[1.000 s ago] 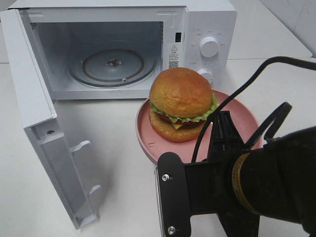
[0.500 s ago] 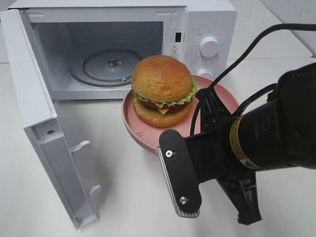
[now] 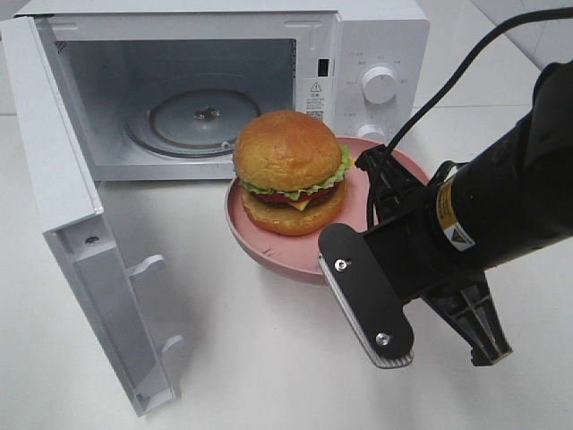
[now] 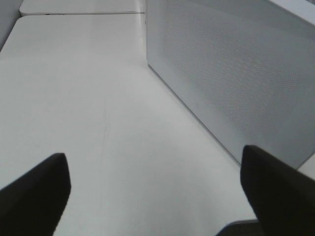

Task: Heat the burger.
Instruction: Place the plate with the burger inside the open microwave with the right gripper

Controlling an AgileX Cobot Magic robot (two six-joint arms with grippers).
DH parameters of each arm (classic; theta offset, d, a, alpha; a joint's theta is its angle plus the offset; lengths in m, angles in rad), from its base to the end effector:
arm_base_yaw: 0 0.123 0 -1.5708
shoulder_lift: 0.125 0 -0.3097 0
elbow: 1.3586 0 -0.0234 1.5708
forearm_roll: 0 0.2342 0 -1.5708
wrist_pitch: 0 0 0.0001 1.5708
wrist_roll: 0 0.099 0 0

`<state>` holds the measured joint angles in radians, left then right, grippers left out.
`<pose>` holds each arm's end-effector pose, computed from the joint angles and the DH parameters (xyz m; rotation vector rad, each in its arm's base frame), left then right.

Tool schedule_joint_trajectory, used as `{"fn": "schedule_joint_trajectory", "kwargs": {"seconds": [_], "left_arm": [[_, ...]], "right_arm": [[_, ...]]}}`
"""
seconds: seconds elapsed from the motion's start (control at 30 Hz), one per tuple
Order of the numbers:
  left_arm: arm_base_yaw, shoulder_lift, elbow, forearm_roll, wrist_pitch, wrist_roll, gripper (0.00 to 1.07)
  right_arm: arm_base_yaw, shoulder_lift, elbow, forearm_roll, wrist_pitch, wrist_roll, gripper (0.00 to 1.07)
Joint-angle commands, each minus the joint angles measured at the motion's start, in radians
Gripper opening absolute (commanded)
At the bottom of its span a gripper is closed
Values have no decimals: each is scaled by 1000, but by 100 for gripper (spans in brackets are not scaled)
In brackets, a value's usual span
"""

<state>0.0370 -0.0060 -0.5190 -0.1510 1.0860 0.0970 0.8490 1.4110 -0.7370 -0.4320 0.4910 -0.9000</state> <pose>-0.0413 -0.0147 0.2691 0.0726 2.0354 -0.0965 0.1775 0.1720 0.2386 -2.2739 1.3334 -0.4121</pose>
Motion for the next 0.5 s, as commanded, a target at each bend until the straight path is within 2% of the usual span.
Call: {"fn": "schedule_joint_trajectory", "kwargs": {"seconds": [0.03, 0.07, 0.27, 0.3, 0.37, 0.43, 0.5], "left_arm": [[-1, -17, 2, 4, -14, -2, 89], [-1, -17, 2, 4, -14, -2, 89], [-1, -17, 2, 4, -14, -2, 89], [-1, -17, 2, 4, -14, -2, 89], [-1, -17, 2, 4, -14, -2, 89], [-1, -17, 2, 4, -14, -2, 89], [-1, -17, 2, 4, -14, -2, 89]], "right_arm": [[-40, -15, -29, 84, -65, -168, 0], [-63, -14, -35, 141, -71, -256, 0], [-127, -14, -35, 275, -109, -472, 0], [-153, -14, -35, 340, -114, -580, 0], [-164, -14, -35, 367, -116, -636, 0], [-213, -14, -35, 511, -134, -822, 0], [-225, -14, -35, 551, -135, -870, 0]]}}
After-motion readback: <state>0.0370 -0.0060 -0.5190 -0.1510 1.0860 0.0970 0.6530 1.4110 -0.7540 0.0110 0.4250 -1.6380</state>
